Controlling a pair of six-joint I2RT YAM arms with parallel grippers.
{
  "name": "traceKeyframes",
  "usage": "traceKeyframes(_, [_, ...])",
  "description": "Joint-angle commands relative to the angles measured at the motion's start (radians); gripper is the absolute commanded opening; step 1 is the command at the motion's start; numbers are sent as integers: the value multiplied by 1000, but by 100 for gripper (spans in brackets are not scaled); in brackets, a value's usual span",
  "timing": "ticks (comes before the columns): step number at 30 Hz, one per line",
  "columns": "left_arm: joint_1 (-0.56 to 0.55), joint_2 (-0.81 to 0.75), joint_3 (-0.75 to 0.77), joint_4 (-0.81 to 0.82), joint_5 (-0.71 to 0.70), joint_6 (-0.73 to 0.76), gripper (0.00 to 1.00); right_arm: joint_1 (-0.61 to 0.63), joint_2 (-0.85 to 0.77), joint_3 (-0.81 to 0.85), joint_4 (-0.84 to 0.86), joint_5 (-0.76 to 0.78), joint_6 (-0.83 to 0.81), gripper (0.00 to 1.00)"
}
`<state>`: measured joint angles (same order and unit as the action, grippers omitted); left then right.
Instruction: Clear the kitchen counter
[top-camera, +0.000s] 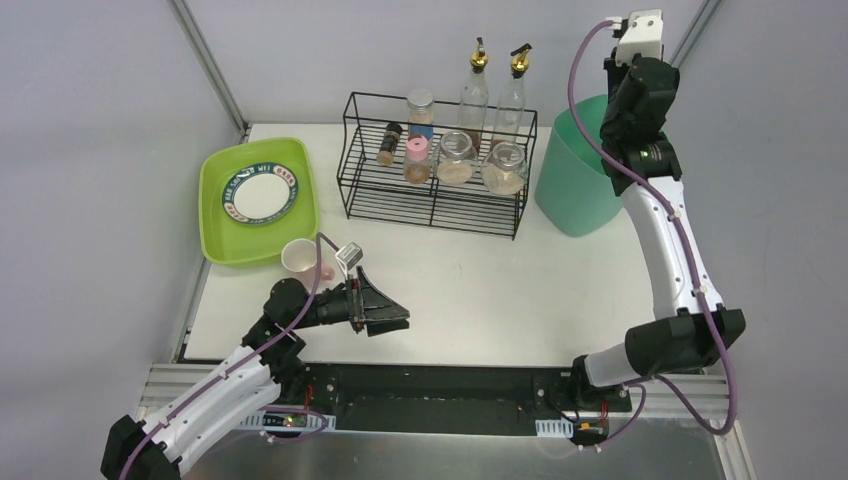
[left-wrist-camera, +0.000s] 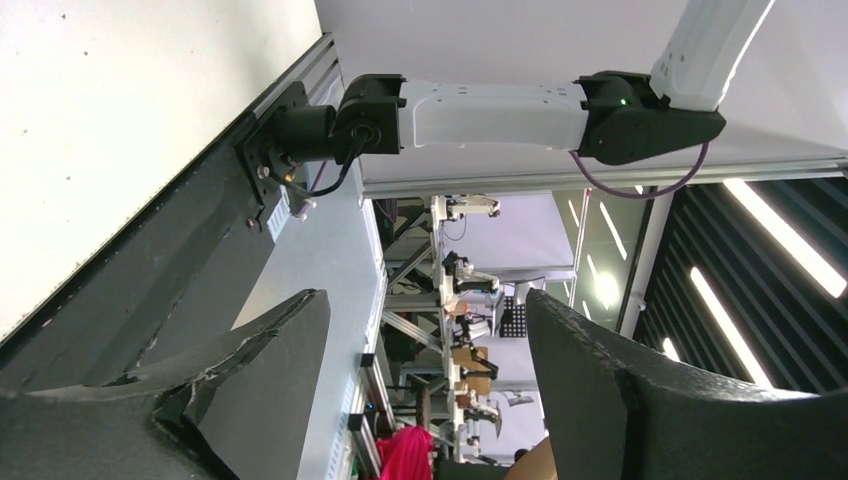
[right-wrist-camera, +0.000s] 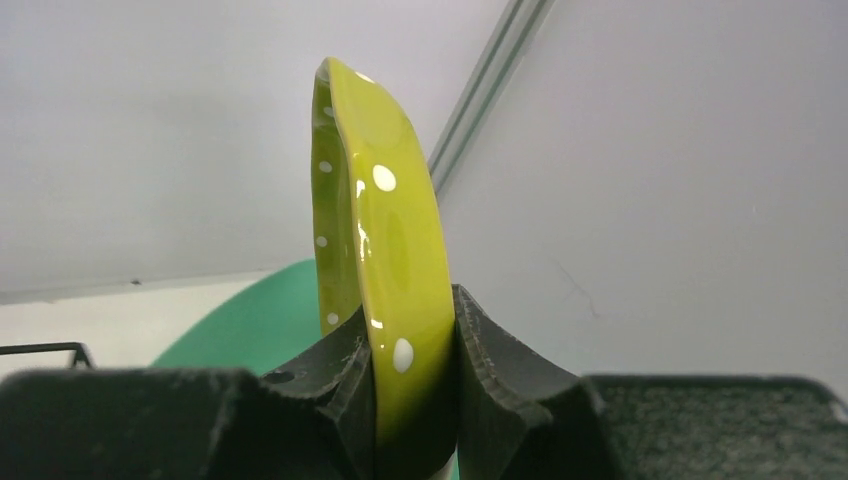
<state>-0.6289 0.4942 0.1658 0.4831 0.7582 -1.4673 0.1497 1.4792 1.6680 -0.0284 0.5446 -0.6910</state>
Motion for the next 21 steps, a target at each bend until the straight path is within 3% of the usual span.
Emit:
traceKeyframes(1, [-2,-12,54,-35,-5,42,75,34,-163,112,98,-11,97,0])
traceKeyframes(13, [-2,-10,166,-204,-50,125,81,50,-419,8,-195,-248,495,0])
traceKeyframes(18, [-2,-12,228,-275,-71,169,84,51,-507,-21,-366,-451,674,0])
traceKeyframes(21, [-2,-16,260,-299,-85,198,85,50,-553,-84,-383,-624,798,0])
